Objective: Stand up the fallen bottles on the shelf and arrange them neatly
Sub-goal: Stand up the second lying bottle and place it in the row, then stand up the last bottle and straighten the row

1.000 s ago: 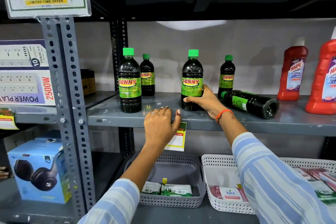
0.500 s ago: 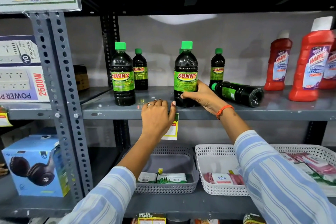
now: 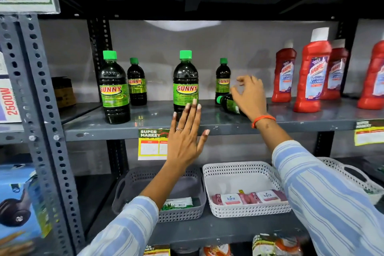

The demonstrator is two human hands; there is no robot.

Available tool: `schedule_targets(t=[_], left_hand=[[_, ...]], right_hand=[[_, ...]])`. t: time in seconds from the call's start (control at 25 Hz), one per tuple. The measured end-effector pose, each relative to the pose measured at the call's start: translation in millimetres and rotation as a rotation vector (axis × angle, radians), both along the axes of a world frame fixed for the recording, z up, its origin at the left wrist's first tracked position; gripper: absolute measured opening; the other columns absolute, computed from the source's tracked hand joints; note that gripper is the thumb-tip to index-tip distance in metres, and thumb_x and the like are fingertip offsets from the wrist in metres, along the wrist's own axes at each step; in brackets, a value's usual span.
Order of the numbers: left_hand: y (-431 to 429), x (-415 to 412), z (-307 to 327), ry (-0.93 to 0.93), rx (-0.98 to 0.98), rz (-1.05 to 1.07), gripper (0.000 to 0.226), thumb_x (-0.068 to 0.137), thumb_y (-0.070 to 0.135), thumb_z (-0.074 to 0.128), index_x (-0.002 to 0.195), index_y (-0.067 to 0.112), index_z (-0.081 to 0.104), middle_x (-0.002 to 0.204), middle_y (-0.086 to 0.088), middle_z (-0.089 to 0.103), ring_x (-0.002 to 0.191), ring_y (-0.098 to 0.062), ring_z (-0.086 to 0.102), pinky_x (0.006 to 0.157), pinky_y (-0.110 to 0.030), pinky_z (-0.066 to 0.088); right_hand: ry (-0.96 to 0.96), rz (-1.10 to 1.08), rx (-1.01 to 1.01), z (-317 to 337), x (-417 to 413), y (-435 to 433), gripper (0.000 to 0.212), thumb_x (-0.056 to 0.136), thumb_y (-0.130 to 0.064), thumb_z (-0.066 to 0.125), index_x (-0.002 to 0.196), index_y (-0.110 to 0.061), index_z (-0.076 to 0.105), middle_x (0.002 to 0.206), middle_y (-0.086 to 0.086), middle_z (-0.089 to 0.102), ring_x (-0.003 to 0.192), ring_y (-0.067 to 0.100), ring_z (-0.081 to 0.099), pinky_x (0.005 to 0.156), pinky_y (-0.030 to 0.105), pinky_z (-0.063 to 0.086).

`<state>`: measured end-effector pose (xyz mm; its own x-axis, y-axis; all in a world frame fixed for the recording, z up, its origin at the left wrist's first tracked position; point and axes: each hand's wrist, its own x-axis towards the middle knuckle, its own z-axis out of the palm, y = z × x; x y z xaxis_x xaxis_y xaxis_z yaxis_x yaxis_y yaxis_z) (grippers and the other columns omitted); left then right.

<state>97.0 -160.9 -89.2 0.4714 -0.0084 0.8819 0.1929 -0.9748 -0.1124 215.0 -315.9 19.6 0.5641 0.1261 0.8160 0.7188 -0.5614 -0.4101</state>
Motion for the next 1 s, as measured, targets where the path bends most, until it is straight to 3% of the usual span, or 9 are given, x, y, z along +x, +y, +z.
schedule_targets(t=[0.12,0.28,0.4,0.48,0.6,0.68,0.84,1.0], left_hand=[[-10,12,0,0.07,0.064,0.025,0.064,0.099,0.049,0.008,0.147,0.013,0.029,0.156,-0.002,0.023,0.143,-0.016,0.02,0.114,-0.049,0.016],[-14,20,-5,0.087,0.073,0.045,0.062,0.1,0.047,0.01,0.141,0.014,0.043,0.154,-0.002,0.031,0.141,-0.016,0.028,0.112,-0.051,0.017],[-15,19,-10,0.041,0.088,0.023,0.058,0.1,0.046,0.016,0.139,0.014,0.045,0.152,-0.001,0.035,0.139,-0.016,0.032,0.112,-0.048,0.019],[-17,20,-11,0.017,0.071,0.019,0.057,0.1,0.046,0.019,0.137,0.015,0.048,0.15,0.0,0.037,0.138,-0.015,0.034,0.112,-0.046,0.021],[-18,21,-12,-0.003,0.042,0.012,0.055,0.099,0.047,0.023,0.135,0.016,0.05,0.149,0.001,0.039,0.137,-0.015,0.035,0.113,-0.044,0.021],[-19,22,-11,-0.007,0.035,0.004,0.055,0.099,0.047,0.024,0.133,0.016,0.053,0.148,0.001,0.042,0.135,-0.016,0.038,0.113,-0.043,0.021],[-20,20,-10,0.004,0.007,0.005,0.055,0.099,0.047,0.022,0.13,0.015,0.056,0.145,0.0,0.046,0.134,-0.017,0.041,0.113,-0.043,0.02],[-23,18,-10,-0.007,-0.013,-0.004,0.061,0.099,0.048,0.015,0.126,0.014,0.058,0.142,-0.001,0.049,0.133,-0.017,0.043,0.111,-0.043,0.021]], right_hand=[[0.206,-0.239,-0.452,-3,10,-17,0.063,0.08,-0.048,0.065,0.121,-0.002,0.053,0.123,0.023,0.057,0.118,0.039,0.048,0.094,0.043,0.043],[0.322,-0.284,-0.59,7,9,-25,0.066,0.069,-0.048,0.077,0.117,-0.007,0.057,0.119,0.016,0.064,0.111,0.036,0.06,0.087,0.039,0.05],[0.263,-0.252,-0.481,-1,17,-27,0.059,0.073,-0.046,0.073,0.112,-0.004,0.057,0.116,0.021,0.065,0.106,0.039,0.06,0.084,0.04,0.049],[0.224,-0.158,-0.281,-12,19,-24,0.06,0.076,-0.048,0.068,0.113,-0.003,0.054,0.117,0.021,0.063,0.109,0.04,0.055,0.089,0.042,0.045],[0.377,0.058,0.056,-23,23,-9,0.061,0.081,-0.048,0.063,0.123,-0.009,0.044,0.125,0.014,0.058,0.125,0.036,0.041,0.097,0.046,0.039],[0.435,0.226,0.123,-21,27,-6,0.06,0.084,-0.043,0.063,0.126,-0.008,0.039,0.125,0.015,0.057,0.123,0.035,0.046,0.098,0.045,0.042],[0.558,0.407,0.169,-19,40,-10,0.061,0.088,-0.032,0.062,0.132,-0.003,0.032,0.117,0.007,0.054,0.108,0.019,0.053,0.088,0.03,0.042],[0.643,0.452,0.225,-23,65,-11,0.069,0.074,-0.041,0.071,0.129,-0.006,0.046,0.127,0.012,0.059,0.117,0.022,0.058,0.105,0.036,0.045]])
